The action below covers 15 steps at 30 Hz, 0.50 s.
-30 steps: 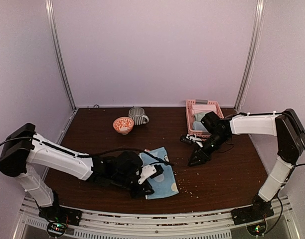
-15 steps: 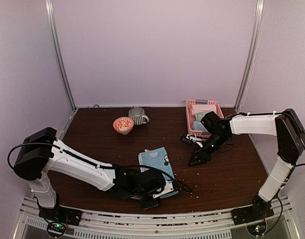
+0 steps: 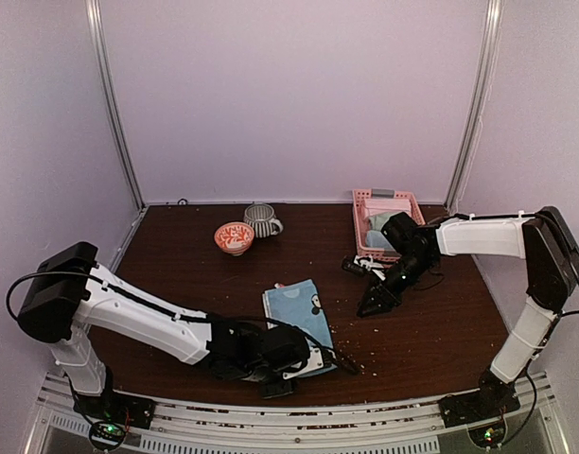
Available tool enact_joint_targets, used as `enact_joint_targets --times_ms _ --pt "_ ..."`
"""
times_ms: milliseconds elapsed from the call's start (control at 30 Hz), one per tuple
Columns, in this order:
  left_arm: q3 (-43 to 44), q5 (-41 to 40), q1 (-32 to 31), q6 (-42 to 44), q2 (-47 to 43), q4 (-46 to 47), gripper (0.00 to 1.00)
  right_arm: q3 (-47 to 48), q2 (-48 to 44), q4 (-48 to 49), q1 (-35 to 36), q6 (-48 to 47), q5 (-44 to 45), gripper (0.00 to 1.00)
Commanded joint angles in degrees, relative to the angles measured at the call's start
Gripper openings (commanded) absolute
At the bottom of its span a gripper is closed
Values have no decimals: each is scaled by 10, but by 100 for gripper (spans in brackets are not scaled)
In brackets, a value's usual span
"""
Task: Roll the towels
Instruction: Roll the towel at the center of the board.
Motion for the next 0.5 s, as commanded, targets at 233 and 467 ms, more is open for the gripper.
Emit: enact_joint_targets --times_ms 233,467 --pt "0 -18 -2 19 43 13 27 4 -3 1 -2 1 -5 36" --pt "-12 45 10 9 13 40 5 4 -68 -62 0 -75 -22 37"
